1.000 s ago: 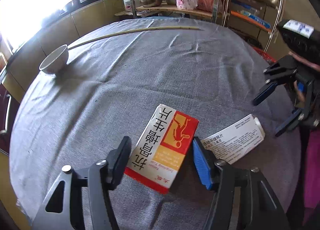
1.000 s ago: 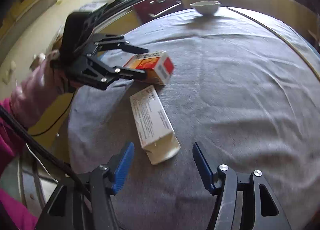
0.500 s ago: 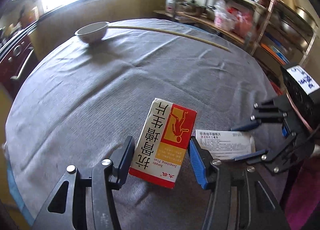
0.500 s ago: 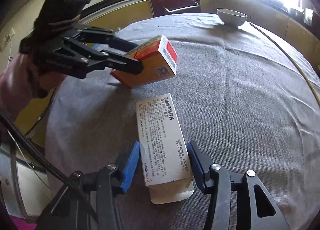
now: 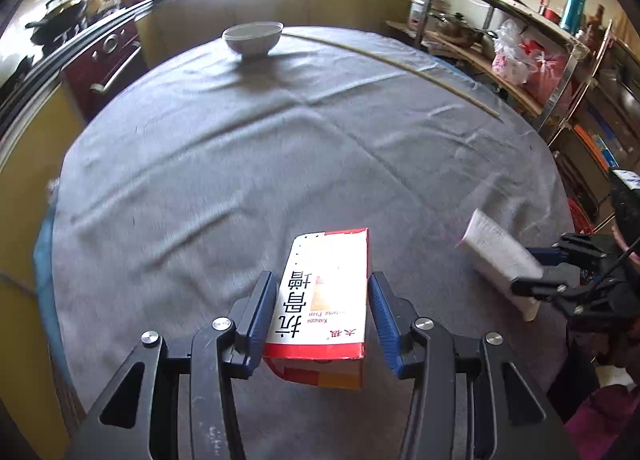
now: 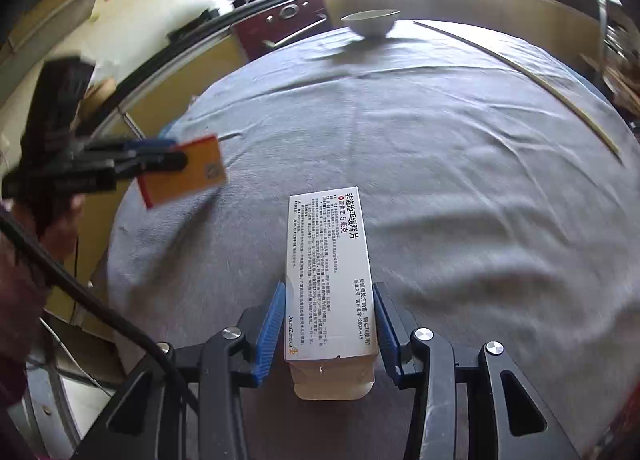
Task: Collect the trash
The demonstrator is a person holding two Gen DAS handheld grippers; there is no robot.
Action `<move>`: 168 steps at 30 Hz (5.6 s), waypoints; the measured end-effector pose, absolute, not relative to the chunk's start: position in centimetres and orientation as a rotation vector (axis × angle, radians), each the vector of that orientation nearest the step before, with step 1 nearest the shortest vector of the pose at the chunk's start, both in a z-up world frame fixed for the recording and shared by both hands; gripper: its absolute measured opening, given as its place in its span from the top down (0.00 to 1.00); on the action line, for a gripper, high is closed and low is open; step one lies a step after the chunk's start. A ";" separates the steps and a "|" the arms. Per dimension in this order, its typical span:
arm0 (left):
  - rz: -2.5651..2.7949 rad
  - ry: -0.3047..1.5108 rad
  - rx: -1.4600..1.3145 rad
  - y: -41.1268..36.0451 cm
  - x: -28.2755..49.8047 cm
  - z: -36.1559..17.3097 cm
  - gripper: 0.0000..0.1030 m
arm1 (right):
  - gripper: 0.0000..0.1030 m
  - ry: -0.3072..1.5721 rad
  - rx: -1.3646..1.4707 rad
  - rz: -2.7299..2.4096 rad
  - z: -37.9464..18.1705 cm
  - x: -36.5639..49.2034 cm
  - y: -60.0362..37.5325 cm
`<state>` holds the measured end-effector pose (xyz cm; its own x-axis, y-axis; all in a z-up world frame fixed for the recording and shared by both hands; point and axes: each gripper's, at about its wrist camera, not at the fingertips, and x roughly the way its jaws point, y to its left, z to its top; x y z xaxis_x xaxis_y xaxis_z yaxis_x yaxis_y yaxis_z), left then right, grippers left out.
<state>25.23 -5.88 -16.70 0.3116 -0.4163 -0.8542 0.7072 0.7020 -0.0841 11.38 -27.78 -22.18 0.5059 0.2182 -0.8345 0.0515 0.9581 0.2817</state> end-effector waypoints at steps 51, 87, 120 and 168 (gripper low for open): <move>-0.392 0.742 0.445 -11.4 7.4 -10.6 0.49 | 0.54 0.727 0.365 -0.043 -15.2 -1.4 -31.0; -0.333 0.686 0.504 -13.4 4.8 -9.8 0.49 | 0.54 0.617 0.408 -0.059 -13.6 -4.4 -31.3; -0.324 0.686 0.486 -12.9 4.6 -9.7 0.49 | 0.54 0.608 0.401 -0.027 -13.8 -4.5 -30.2; -0.324 0.671 0.493 -13.1 4.1 -9.0 0.49 | 0.54 0.594 0.415 -0.025 -13.6 -5.1 -29.9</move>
